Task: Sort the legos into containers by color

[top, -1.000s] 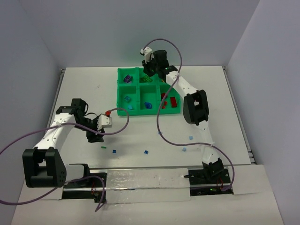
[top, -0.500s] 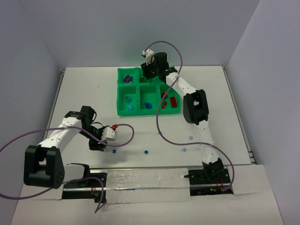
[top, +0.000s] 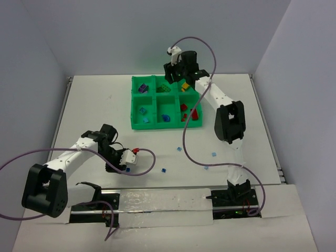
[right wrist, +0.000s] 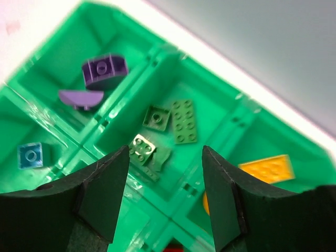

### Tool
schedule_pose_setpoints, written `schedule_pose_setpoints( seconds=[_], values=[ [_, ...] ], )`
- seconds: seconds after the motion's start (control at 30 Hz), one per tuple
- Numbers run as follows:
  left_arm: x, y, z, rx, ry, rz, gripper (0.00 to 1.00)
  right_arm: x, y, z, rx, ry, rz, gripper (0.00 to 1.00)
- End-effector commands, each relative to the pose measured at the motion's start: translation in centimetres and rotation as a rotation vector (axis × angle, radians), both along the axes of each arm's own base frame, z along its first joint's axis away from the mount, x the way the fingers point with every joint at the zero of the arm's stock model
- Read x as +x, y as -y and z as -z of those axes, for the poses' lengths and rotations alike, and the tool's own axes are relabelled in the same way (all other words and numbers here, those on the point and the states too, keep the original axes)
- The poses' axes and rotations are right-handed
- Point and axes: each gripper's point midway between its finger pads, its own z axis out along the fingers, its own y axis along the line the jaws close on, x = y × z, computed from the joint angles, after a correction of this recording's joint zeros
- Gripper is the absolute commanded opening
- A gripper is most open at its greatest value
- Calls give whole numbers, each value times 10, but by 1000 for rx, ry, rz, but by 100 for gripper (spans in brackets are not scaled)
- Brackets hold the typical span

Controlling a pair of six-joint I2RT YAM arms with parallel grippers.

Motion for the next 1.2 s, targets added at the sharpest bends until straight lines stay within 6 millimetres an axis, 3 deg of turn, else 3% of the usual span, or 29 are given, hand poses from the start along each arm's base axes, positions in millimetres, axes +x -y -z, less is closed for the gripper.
schedule_pose_setpoints(
  seconds=[0.0,0.13,0.27,0.67,1.17],
  values=[
    [13,-4,4,36,63,-51,55,-1,26,-61,57,76,50,65],
    [19,-12,7,64,124,-51,54,-8,34,-67,63,73,52,66],
    [27,-18,8,106,131,-85,53,-15,37,-60,41,63,38,67],
    [41,-25,17,168,140,-80,52,-18,46,-56,37,44,33,67],
    [46,-37,37,234,178,-36,31,-19,66,-49,21,27,61,67]
  ],
)
